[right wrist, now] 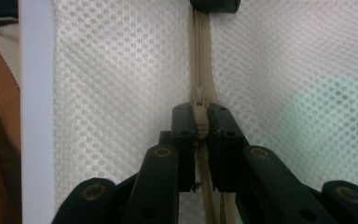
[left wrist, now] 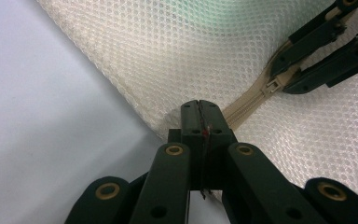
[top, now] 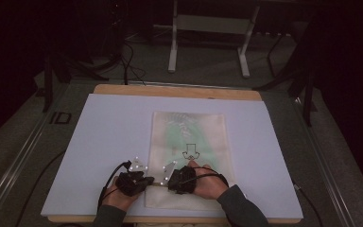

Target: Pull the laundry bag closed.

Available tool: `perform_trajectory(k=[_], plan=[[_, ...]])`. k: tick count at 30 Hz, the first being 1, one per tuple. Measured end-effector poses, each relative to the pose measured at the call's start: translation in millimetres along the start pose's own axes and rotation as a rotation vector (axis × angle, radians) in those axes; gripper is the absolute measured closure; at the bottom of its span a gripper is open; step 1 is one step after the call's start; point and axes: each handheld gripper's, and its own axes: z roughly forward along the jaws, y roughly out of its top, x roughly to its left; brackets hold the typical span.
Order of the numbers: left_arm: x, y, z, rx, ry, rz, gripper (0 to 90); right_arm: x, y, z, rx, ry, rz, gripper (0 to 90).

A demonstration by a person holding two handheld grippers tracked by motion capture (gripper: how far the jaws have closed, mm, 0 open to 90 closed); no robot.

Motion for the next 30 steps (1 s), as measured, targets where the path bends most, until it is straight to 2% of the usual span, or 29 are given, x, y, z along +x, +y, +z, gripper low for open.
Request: perform_trajectory(k=[9,16,30], plan=[[-0.1,0.0,0.0,0.0,0.001,-0.001,89.4,2.5,-8.5,-6.1,0.022,-0.01,0.001,82.3],[0.1,-0.2,0.0,-0.001,-0.001,-0.003,89.4,2.2,-15.3,-9.6,0.016,-0.008,0.01,82.2],[0.1,-0.1,0.0,0.0,-0.001,-0.006,89.4,4.7,-21.2,-16.8,0.033,-0.017,0.009,82.3]])
